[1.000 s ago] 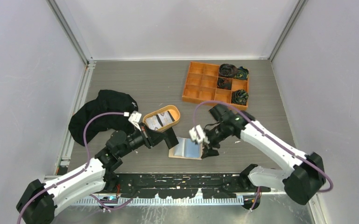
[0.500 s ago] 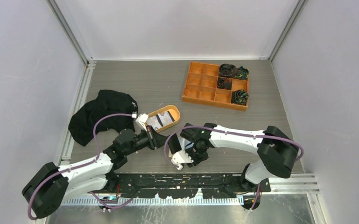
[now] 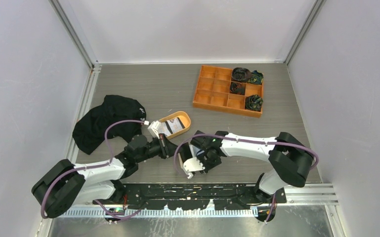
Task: Put the credit cards into the card holder
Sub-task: Insert the credit card into the card holder.
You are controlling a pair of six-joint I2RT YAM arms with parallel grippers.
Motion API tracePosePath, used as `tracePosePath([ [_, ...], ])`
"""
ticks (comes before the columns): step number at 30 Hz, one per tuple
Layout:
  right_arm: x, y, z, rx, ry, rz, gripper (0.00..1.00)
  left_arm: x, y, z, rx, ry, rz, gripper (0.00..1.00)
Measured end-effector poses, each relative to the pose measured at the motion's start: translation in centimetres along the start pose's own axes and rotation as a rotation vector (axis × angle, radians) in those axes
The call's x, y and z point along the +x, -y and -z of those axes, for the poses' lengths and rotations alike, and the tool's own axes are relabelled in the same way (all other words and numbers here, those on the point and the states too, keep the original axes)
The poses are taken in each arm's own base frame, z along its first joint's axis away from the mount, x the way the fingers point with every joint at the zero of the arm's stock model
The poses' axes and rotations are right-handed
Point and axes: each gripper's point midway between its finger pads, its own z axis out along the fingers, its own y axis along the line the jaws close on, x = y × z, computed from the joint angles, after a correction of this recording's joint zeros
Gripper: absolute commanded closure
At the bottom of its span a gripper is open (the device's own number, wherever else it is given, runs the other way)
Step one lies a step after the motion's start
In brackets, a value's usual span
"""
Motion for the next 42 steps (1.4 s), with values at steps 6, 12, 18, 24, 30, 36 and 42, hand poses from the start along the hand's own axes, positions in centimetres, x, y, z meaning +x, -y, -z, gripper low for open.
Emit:
tracePosePath([
  [6,2.2,1.4,2.4,0.081,0.012,-0.102,0.77,0.2,-0.4,-1.0,-0.009,-0.018,0.017,1.00],
  [12,0.3,1.4,5.1,0.047,0.178,-0.185,0.77,0.5,-0.5,-2.0,-0.038,0.018,0.048,1.00],
  [18,0.5,3.0,6.9,0.107,0.294,-0.367,0.65,2.4,1.1,-2.9,-0.051,0.063,0.027,1.00],
  [24,1.1,4.2,6.7,0.159,0.310,-0.433,0.47,1.2,-0.7,-3.7,-0.132,0.165,0.060,1.00],
  [30,1.9,4.3,5.1,0.137,0.274,-0.460,0.44,1.6,-2.6,-4.4,-0.180,0.188,0.094,1.00],
  [36,3.2,4.5,3.7,0.127,0.199,-0.491,0.42,2.1,-3.9,-4.2,-0.186,0.214,0.135,1.00],
  [42,4.5,4.2,2.4,0.106,0.118,-0.510,0.39,1.8,-3.7,-3.7,-0.164,0.240,0.155,1.00],
])
